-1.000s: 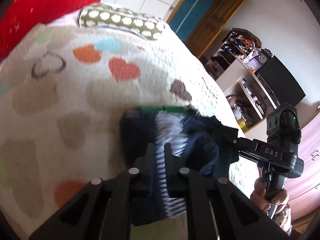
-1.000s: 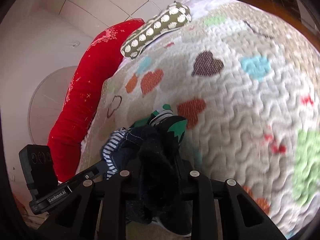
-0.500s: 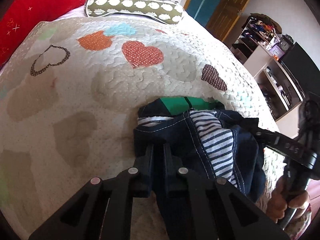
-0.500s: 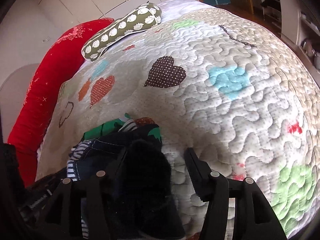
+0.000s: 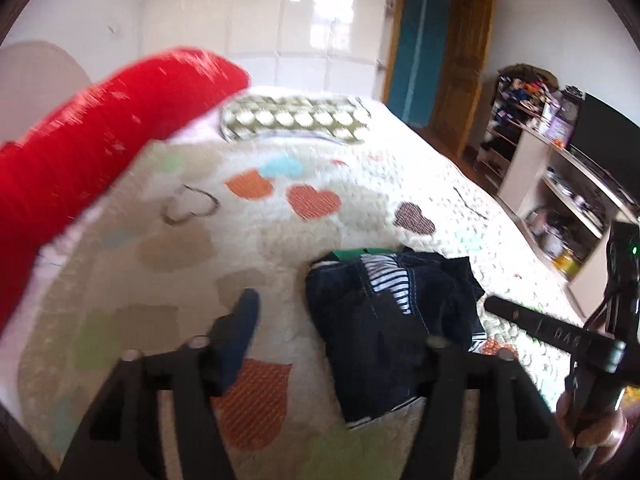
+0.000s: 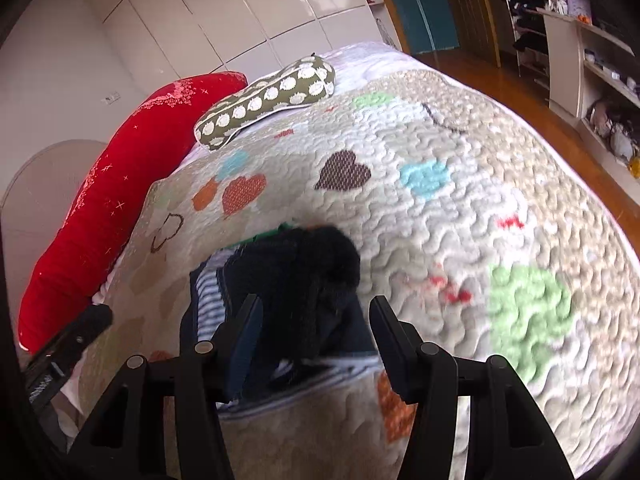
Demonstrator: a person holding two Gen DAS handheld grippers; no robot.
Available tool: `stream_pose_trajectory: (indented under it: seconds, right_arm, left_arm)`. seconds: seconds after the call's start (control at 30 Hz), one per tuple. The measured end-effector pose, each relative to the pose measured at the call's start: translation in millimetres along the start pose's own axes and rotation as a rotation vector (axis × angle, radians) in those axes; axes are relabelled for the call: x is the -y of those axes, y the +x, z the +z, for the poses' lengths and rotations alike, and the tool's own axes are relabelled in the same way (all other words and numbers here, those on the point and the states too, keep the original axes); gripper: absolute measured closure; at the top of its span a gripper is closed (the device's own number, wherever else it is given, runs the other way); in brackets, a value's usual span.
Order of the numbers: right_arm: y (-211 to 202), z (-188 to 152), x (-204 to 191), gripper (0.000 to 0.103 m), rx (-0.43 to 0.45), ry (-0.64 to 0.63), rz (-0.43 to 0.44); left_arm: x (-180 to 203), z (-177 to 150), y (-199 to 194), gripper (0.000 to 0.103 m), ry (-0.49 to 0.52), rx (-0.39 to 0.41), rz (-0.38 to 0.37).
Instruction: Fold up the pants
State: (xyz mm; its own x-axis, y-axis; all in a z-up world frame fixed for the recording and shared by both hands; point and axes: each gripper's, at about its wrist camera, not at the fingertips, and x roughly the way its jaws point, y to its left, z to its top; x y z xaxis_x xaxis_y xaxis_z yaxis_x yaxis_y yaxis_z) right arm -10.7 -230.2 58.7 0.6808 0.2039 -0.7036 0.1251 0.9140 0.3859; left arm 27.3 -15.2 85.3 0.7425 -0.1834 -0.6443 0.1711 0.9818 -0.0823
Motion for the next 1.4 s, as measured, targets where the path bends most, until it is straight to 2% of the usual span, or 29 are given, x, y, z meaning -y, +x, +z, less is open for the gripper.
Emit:
stream_pose_trajectory:
  seconds: [0.07,0.17,0.3,0.6,1.13,1.4]
  right_arm:
    - [-3,-12,0,0.043,-0.009,0.0,-0.008]
    - [-6,-27,-1,0.043,-0.022,-0.006,-0.017]
    - [-8,-44,-3,0.043,-0.044,-0.032,-0.035]
    - [-6,-59,-3,0.042,-0.076,-0.038,-0.057]
    - [-3,-75,-10,0.042,-0.08,-0.087,-0.125]
    - [-5,-79,-17,0.041,-0.065,-0.127,-0.157]
  left_arm:
    - [4,-5,-15,0.02,0.013,0.048,0.053]
    - [7,-11,-30,0.012,0.013,0.097,0.104]
    - [5,-17,-37,0.012,0.003,0.106,0.108]
    - [2,-28,-37,0.012,-0.004,0.048,0.1]
    - [7,-33,-36,0.012,0.002,0.046,0.105]
    - [7,-34,-40,0.012,-0.008,0.076,0.137]
